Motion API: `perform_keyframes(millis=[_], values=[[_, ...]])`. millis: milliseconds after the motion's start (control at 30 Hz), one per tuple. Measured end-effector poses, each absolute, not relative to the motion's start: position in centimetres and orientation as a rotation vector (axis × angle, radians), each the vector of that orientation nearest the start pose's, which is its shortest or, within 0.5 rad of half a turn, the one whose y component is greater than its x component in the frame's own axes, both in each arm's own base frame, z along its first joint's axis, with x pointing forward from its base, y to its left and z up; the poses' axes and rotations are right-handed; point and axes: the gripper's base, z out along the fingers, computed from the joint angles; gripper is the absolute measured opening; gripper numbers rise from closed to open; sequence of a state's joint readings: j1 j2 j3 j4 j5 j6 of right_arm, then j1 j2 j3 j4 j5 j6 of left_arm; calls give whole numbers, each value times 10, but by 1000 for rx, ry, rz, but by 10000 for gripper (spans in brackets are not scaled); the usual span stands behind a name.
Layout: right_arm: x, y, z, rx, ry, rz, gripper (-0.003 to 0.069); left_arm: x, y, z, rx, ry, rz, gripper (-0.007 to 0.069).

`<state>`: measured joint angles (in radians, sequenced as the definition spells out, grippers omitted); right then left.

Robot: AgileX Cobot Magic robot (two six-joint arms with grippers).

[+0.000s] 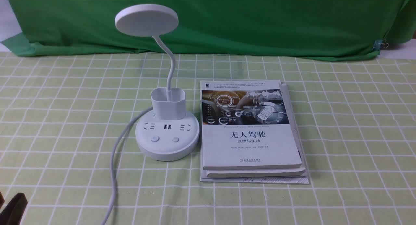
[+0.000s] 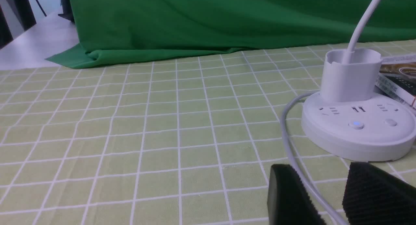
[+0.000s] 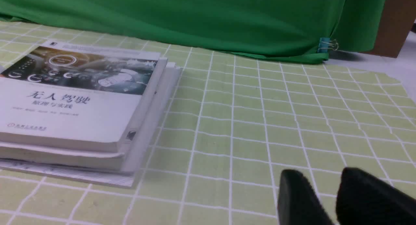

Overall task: Turn on the table lamp on the green coffee tablecloth with your hand.
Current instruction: 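Press the power button on the lamp base to turn the lamp on with the left gripper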

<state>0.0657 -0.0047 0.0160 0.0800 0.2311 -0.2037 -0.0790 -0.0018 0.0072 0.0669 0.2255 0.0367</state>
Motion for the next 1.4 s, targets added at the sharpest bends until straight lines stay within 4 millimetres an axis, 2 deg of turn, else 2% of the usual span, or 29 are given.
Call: perform_keyframes(millis=[600, 1000, 1400], values=[[55, 5, 187, -179, 1716, -29, 245, 56, -3, 192, 155, 1692, 38, 240], [55, 5, 187, -179, 1716, -29, 245, 56, -5, 212, 137, 1466, 22, 240], [55, 5, 187, -179, 1716, -29, 245, 53, -5, 227, 81, 1311, -43, 240]])
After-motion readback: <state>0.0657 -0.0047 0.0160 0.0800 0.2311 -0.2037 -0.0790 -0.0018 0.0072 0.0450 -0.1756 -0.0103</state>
